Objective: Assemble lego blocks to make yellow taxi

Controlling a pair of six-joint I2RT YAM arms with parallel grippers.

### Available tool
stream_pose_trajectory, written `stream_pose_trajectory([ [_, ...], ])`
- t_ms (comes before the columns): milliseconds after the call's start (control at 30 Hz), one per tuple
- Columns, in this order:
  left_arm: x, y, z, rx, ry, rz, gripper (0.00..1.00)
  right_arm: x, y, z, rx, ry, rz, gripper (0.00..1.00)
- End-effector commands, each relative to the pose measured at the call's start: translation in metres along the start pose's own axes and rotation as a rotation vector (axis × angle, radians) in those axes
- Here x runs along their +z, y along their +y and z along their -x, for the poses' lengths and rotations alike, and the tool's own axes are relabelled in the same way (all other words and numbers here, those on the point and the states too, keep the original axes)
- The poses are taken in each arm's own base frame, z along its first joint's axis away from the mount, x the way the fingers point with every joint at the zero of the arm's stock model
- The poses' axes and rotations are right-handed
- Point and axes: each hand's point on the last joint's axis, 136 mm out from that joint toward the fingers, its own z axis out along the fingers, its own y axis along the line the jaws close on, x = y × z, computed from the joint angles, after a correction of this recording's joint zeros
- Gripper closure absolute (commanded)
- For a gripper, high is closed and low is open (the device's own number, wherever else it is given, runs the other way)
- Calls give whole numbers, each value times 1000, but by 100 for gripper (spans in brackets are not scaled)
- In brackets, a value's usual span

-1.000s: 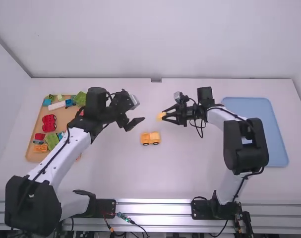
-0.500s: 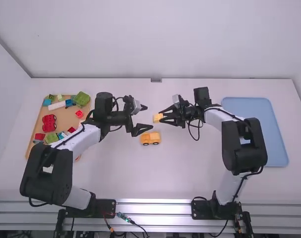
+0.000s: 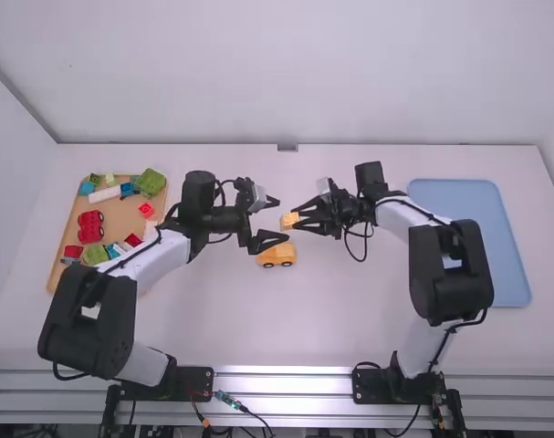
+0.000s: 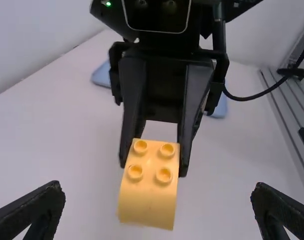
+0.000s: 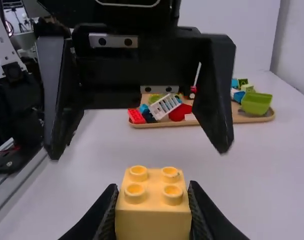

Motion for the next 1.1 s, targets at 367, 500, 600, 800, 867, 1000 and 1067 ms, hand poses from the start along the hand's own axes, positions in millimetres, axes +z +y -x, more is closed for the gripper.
stream_pose_trajectory([
  [367,2,1,-11,-3,34,21,7,0,13,19,-23,-64,42,100],
  [500,3,0,-11,-1,35,16,14,1,14,19,-17,-64,45,100],
  [600,5,2,-15,7,37,14,24,0,14,19,-14,-64,43,100],
  [800,10,-1,-18,8,6,-47,31,0,14,19,-11,-64,43,100],
  [867,11,0,-17,-6,-2,-51,34,1,15,19,-11,-63,46,100],
  [1000,8,4,-16,-7,-10,-41,35,-2,13,19,-10,-64,38,100],
  [1067,8,4,-15,-3,-12,-42,35,-2,13,19,-9,-64,38,100],
])
